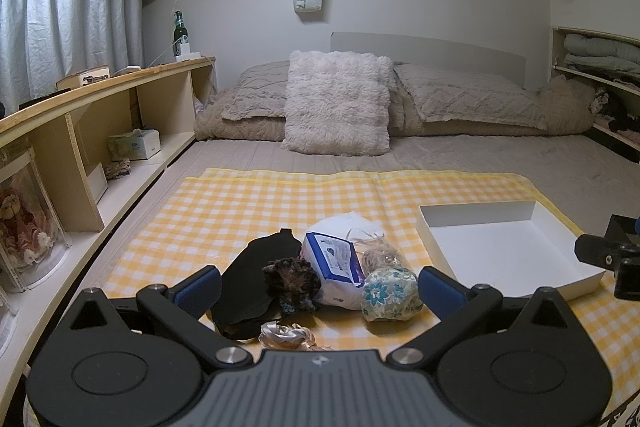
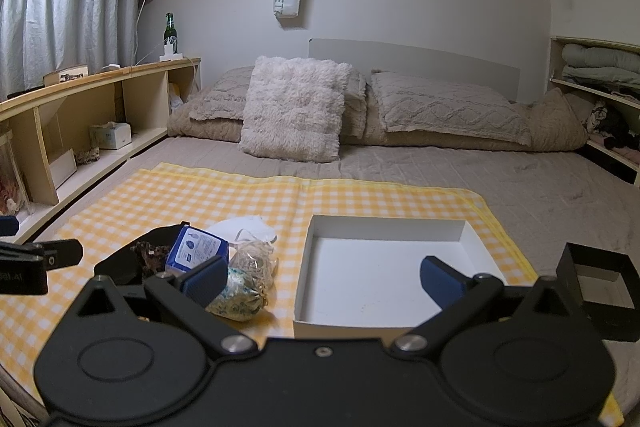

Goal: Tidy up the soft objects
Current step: 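Move the left tool to the black eye mask while the right tool approaches the blue wipe pack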

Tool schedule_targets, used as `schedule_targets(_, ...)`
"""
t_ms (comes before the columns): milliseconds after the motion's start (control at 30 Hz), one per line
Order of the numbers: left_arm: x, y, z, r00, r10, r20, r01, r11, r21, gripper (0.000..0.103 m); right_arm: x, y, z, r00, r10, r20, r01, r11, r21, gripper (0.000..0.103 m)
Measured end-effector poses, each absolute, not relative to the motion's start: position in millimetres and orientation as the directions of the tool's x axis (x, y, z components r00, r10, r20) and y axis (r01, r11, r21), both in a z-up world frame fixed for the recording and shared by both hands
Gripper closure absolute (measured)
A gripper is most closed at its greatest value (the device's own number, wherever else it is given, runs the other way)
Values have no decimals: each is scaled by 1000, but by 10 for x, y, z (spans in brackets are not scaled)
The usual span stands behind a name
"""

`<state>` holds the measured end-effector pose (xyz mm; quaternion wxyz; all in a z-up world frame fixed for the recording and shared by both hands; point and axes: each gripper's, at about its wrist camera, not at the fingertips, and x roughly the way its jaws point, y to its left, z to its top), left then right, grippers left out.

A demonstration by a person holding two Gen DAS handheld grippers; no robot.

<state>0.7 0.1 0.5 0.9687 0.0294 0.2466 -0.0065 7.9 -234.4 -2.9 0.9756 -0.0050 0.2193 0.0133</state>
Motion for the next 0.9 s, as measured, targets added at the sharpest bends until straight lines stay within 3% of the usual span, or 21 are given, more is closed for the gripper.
schedule_targets(533,128,121,235,901,3,-435,20,999,48,0,171,-2412,283,917,72,-392,-84,996,-14,0)
schedule_targets(900,646,329,491,907,68,-415,-42,997,72,0,812,-2281,498,913,127,-388,-163,985,-61,0)
